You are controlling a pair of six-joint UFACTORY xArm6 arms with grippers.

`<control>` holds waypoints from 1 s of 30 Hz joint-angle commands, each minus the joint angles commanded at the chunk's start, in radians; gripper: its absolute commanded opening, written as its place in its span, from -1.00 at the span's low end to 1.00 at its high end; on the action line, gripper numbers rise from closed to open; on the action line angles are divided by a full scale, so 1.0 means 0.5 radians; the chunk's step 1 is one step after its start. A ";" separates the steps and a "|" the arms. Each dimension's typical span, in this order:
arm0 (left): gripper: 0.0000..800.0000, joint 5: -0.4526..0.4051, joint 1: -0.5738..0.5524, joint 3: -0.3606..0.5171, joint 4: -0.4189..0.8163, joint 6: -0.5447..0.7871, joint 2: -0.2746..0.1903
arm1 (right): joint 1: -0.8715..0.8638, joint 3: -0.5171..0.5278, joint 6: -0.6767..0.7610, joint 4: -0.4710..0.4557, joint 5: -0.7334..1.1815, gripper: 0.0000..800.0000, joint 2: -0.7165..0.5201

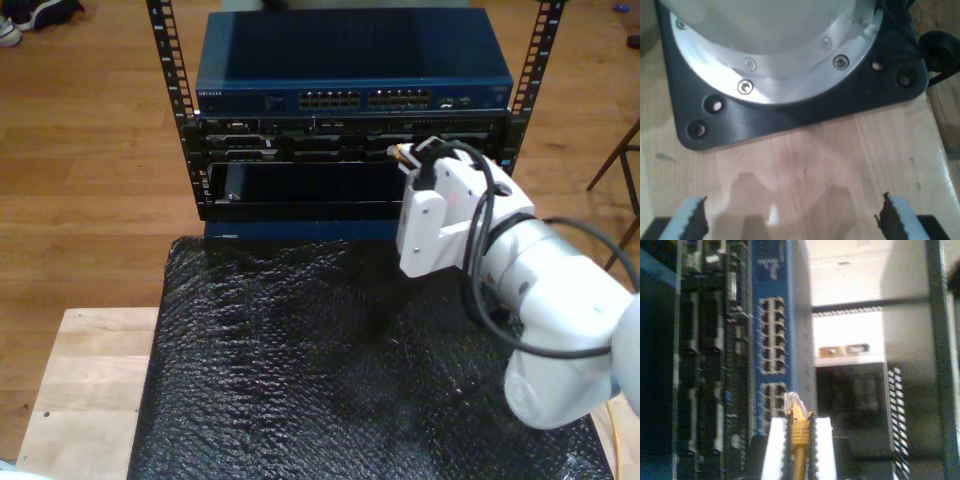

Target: Grab the cable and plug it in

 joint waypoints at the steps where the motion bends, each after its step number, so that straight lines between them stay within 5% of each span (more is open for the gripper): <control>1: 1.00 0.000 0.000 0.000 0.003 0.000 0.000 | -0.003 -0.003 0.000 0.006 -0.037 -1.00 0.034; 12: 1.00 0.000 0.000 0.000 0.000 0.000 0.000 | 0.006 -0.233 -0.028 0.049 -0.304 -1.00 0.365; 30: 1.00 0.000 0.000 0.000 0.000 0.000 0.000 | 0.190 -0.647 -0.494 0.663 -0.522 -1.00 0.767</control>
